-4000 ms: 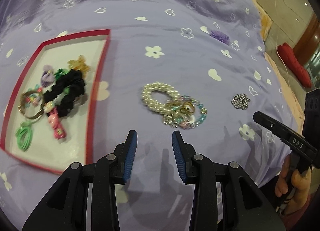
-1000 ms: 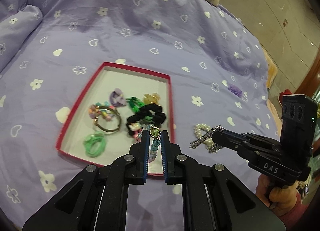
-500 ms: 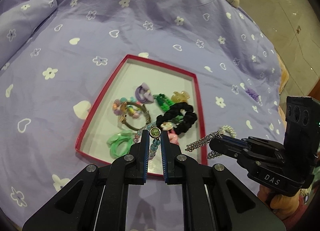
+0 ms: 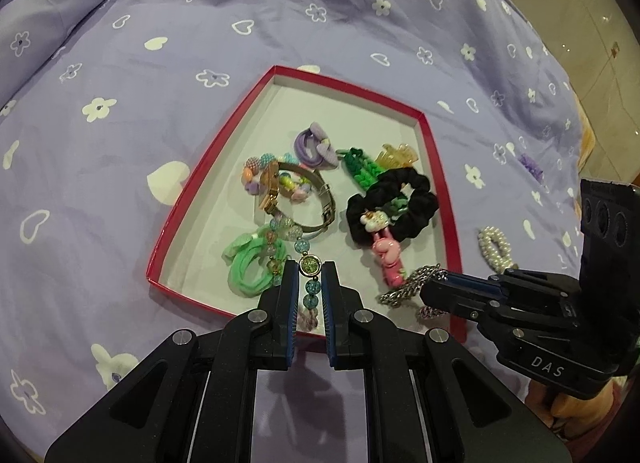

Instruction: Organize jewelry

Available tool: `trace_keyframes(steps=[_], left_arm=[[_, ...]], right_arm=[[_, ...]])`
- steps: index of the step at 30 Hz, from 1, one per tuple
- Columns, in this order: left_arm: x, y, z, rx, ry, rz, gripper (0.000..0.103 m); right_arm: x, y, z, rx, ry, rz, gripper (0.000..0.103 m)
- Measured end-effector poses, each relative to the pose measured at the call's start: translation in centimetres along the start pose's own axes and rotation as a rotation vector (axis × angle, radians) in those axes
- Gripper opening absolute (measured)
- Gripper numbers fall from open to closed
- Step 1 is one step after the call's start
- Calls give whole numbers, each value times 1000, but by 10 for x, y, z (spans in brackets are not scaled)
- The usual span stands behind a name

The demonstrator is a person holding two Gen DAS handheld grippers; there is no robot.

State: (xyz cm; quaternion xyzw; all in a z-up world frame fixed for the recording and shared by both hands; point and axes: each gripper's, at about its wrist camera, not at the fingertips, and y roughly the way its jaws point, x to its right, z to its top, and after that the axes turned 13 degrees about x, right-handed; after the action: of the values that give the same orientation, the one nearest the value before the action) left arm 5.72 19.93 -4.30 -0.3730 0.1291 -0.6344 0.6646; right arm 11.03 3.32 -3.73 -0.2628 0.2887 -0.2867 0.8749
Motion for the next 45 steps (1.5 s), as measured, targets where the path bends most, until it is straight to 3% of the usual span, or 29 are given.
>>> trace_keyframes(steps=[9, 32, 36, 39, 41, 45], left_arm=[[-9, 17, -8, -48, -22, 15, 10], [-9, 17, -7, -55, -24, 27, 11], [-9, 13, -7, -44, -37, 29, 20], [-7, 7, -5, -26, -34, 38, 35], [-6, 5, -5, -20, -32, 39, 36], [-5, -1, -5, -13, -41, 37, 39]], right_arm=[[5, 9, -4, -29, -1, -4, 10], [2, 5, -3, -21, 2, 5, 15], [1, -6, 0, 8, -4, -5, 17], [1, -17, 2, 42, -5, -13, 24], [3, -24, 3, 66, 0, -17, 34], [6, -33, 4, 88, 15, -23, 34]])
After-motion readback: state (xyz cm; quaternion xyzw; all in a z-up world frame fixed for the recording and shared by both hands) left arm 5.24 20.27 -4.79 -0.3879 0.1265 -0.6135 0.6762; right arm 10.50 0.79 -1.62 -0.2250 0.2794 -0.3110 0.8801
